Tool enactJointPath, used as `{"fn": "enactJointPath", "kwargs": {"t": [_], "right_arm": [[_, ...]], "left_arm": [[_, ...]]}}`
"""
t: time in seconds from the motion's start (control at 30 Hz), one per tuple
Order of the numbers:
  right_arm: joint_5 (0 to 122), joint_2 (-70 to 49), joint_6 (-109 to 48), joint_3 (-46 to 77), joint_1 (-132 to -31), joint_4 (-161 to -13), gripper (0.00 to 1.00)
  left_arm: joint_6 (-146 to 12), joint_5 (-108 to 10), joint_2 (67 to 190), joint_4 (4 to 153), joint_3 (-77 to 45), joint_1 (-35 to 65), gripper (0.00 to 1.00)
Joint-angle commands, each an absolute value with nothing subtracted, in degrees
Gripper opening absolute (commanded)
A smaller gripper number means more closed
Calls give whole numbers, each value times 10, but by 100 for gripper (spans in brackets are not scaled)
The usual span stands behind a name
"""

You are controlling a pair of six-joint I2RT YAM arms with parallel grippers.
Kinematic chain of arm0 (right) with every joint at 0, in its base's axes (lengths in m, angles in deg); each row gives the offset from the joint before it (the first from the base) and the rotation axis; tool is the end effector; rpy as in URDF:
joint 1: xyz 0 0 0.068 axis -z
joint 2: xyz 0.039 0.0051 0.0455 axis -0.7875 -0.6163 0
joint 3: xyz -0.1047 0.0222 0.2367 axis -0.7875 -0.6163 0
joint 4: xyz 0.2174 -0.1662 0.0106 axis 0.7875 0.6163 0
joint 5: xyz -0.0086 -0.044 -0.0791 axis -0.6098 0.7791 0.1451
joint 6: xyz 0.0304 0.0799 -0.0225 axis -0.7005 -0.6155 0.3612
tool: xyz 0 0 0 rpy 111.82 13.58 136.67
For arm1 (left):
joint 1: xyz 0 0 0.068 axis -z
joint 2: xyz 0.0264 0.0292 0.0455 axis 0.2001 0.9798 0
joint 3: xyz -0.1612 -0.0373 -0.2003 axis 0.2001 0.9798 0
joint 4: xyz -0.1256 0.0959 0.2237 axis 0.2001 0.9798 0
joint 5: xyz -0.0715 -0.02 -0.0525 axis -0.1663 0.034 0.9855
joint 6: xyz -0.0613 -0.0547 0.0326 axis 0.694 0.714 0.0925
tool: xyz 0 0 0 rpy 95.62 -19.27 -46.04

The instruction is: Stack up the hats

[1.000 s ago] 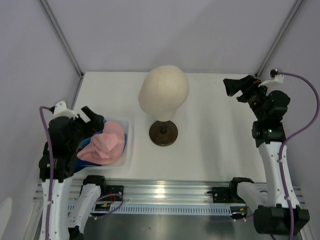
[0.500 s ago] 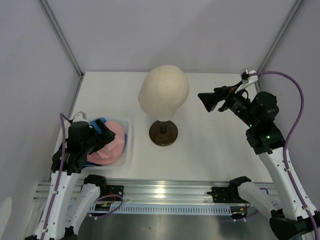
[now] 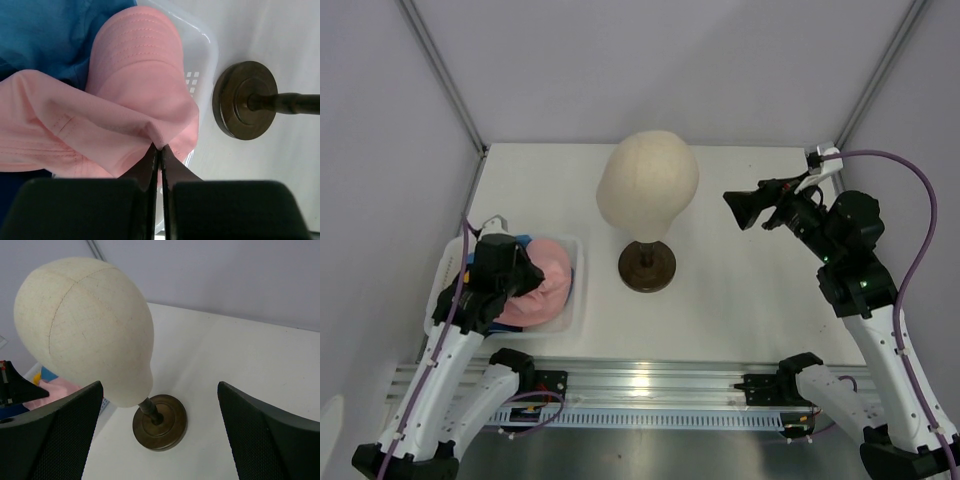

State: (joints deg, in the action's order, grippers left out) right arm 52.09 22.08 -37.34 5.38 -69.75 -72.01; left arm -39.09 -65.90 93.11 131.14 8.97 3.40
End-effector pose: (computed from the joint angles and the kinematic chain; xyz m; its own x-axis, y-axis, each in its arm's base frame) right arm 0.2165 0.0929 0.4366 -0.1162 0.2030 -0.9723 -0.5515 0.8009 0.2331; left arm 0.1837 -0.0363 0.2627 -0.6041 -0.4929 -0.6262 -0.3129 0.8694 -0.3824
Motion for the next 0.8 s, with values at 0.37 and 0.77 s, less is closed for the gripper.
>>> {"fn": "enactJointPath", "kwargs": {"t": [0.37,0.77], "right_arm": [[545,243,-338,99,-701,-705,99],[653,224,-389,135,-701,-701,99]], "left_arm": [[-526,-543,947,1338,-308,38,1],[-525,-244,1216,1275,-654,39,1]]}}
